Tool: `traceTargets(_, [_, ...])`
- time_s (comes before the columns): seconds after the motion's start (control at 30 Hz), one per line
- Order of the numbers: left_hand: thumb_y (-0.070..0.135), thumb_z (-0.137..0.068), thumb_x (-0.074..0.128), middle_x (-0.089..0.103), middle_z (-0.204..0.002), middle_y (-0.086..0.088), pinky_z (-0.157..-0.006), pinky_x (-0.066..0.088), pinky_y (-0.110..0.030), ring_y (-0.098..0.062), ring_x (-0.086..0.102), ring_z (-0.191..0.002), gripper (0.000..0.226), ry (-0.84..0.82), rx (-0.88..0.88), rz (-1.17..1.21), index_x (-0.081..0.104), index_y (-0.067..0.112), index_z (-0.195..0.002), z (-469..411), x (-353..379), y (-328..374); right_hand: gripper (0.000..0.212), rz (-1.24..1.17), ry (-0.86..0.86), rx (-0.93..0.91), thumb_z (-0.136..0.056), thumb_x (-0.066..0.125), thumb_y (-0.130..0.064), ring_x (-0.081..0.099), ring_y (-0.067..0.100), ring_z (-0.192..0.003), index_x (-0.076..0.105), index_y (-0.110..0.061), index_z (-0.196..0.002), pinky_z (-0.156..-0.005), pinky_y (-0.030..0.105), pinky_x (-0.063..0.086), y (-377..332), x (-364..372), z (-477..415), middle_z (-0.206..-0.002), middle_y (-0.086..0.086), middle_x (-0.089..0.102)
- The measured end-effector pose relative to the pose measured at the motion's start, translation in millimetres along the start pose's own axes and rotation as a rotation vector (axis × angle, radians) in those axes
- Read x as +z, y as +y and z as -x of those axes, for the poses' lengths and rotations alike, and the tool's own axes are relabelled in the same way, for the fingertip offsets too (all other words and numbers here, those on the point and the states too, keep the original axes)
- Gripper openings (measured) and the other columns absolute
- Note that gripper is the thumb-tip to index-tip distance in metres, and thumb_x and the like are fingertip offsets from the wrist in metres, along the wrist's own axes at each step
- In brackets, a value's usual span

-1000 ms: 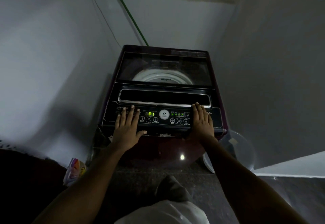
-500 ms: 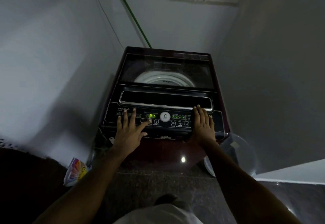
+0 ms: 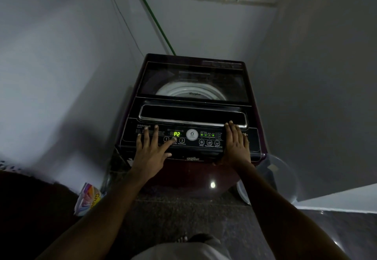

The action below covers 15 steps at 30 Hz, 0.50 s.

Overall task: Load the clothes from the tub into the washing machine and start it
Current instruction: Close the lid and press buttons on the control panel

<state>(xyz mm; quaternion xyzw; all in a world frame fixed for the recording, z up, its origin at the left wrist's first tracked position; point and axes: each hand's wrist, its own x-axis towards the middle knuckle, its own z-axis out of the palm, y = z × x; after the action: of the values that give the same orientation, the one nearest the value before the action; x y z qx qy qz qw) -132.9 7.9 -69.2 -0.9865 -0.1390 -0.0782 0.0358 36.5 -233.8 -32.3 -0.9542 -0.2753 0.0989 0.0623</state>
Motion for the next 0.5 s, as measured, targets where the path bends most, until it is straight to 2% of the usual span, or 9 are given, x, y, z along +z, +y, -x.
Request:
traceTargets(0.17, [0.053, -0.091, 0.049, 0.018, -0.156, -0.029, -0.106, 0.025, -0.071, -0.056, 0.019, -0.139, 0.064, 0.002, 0.009, -0.025, 0.024, 0.038, -0.148, 2.2, 0.6, 0.1, 0.153, -0.004, 0.000, -0.005, -0.044, 0.086, -0.059, -0.018, 0.020, -0.146, -0.017, -0.016, -0.150, -0.118, 0.046, -0.004, -1.0, -1.0, 0.8, -0.159, 0.000, -0.018])
traceTargets(0.5, [0.052, -0.091, 0.051, 0.020, -0.156, -0.028, -0.107, 0.025, -0.070, -0.056, 0.020, -0.139, 0.062, -0.020, -0.004, -0.028, 0.028, 0.039, -0.147, 1.5, -4.7, 1.9, 0.153, -0.001, 0.006, -0.009, -0.042, 0.085, -0.060, -0.016, 0.020, -0.147, -0.014, -0.016, -0.150, -0.120, 0.050, 0.001, -0.4, -0.3, 0.4, -0.160, 0.000, -0.016])
